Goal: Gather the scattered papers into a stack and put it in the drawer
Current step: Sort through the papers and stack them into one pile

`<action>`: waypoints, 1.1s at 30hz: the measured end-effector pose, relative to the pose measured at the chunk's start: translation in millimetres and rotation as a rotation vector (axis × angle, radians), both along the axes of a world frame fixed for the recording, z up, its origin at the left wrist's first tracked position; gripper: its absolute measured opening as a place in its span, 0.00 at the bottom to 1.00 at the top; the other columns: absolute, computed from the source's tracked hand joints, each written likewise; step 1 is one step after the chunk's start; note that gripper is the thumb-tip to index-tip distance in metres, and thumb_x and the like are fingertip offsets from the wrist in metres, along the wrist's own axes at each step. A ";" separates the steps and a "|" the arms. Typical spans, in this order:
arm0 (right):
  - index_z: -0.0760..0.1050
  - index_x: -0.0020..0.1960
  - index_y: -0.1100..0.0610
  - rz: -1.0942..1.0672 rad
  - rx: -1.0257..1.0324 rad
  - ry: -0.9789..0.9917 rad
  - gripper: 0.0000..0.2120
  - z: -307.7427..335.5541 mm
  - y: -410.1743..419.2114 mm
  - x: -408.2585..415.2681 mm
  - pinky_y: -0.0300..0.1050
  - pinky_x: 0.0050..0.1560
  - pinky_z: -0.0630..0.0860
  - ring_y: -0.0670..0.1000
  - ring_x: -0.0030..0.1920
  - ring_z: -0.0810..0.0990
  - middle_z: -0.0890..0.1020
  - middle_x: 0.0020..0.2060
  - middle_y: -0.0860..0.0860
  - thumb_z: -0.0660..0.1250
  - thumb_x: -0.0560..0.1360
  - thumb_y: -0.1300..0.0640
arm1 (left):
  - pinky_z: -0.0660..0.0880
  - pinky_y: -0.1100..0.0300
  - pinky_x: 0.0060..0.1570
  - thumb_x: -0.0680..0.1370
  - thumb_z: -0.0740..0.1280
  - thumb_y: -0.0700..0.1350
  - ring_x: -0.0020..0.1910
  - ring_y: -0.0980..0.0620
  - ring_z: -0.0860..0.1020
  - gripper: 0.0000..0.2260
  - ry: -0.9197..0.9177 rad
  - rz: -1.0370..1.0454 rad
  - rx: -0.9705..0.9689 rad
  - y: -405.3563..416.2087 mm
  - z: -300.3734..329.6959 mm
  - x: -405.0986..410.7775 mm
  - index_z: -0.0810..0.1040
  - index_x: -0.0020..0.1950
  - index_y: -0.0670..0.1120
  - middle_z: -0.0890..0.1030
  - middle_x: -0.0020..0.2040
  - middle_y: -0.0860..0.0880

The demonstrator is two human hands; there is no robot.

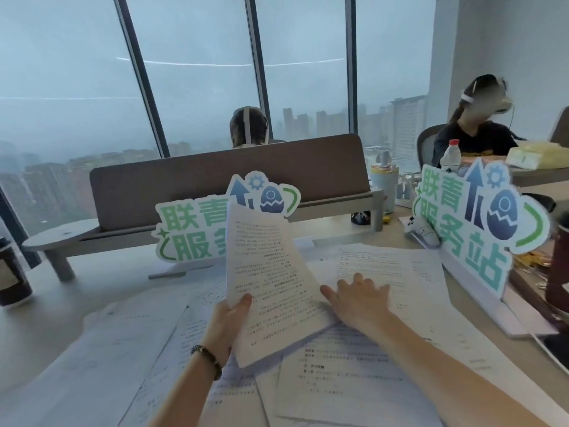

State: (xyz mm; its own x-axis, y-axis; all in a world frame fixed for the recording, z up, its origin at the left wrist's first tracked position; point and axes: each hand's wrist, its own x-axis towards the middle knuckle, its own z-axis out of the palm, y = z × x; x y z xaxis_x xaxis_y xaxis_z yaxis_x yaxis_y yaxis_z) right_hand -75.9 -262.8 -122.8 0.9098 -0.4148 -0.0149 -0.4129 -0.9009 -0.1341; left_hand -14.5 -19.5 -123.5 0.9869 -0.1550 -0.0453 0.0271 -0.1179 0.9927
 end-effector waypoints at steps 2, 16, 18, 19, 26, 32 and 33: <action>0.65 0.74 0.48 -0.067 0.009 0.064 0.36 5.8 -5.6 -2.5 0.78 0.67 0.48 0.66 0.75 0.58 0.60 0.76 0.60 0.42 0.76 0.28 | 0.80 0.56 0.37 0.81 0.63 0.45 0.43 0.47 0.84 0.09 0.008 -0.010 -0.009 0.9 -1.1 -0.9 0.80 0.54 0.42 0.84 0.45 0.47; 0.62 0.75 0.49 -0.026 0.004 0.127 0.45 19.9 -20.2 -27.2 0.57 0.67 0.65 0.61 0.71 0.66 0.68 0.71 0.57 0.60 0.66 0.24 | 0.82 0.49 0.45 0.81 0.64 0.45 0.46 0.42 0.84 0.11 0.049 -0.069 0.151 29.8 11.1 -10.0 0.80 0.58 0.41 0.85 0.50 0.42; 0.61 0.75 0.49 -0.018 0.004 0.068 0.43 15.6 -14.3 -29.5 0.58 0.68 0.64 0.61 0.71 0.65 0.67 0.72 0.58 0.60 0.68 0.26 | 0.81 0.49 0.50 0.81 0.63 0.46 0.47 0.43 0.84 0.12 0.041 -0.072 0.251 26.1 3.9 -11.8 0.80 0.58 0.41 0.85 0.50 0.44; 0.60 0.76 0.49 -0.035 -0.001 0.056 0.43 13.4 -14.0 -29.9 0.60 0.69 0.62 0.62 0.71 0.64 0.66 0.72 0.59 0.58 0.69 0.26 | 0.81 0.51 0.50 0.81 0.63 0.46 0.46 0.45 0.84 0.12 0.019 -0.068 0.307 24.8 2.6 -12.8 0.80 0.57 0.41 0.85 0.49 0.44; 0.56 0.78 0.46 -0.087 0.033 0.170 0.48 10.0 -24.8 -27.5 0.79 0.68 0.45 0.64 0.74 0.63 0.66 0.75 0.56 0.49 0.66 0.20 | 0.81 0.48 0.51 0.81 0.62 0.48 0.46 0.46 0.84 0.13 -0.008 -0.075 0.359 24.3 3.5 -12.1 0.81 0.58 0.43 0.85 0.49 0.45; 0.57 0.78 0.47 -0.051 0.118 0.032 0.44 7.8 -14.8 -22.9 0.73 0.71 0.50 0.62 0.75 0.60 0.63 0.76 0.57 0.56 0.69 0.24 | 0.79 0.59 0.39 0.82 0.61 0.46 0.43 0.49 0.83 0.10 -0.073 -0.076 0.380 13.6 -0.1 -16.5 0.80 0.54 0.44 0.84 0.45 0.47; 0.56 0.78 0.47 -0.078 0.095 0.040 0.46 7.8 -16.1 -22.6 0.75 0.71 0.48 0.64 0.76 0.59 0.62 0.76 0.59 0.55 0.68 0.23 | 0.78 0.61 0.36 0.82 0.61 0.46 0.41 0.51 0.83 0.10 -0.077 -0.079 0.371 12.8 -0.2 -16.9 0.80 0.54 0.44 0.84 0.44 0.48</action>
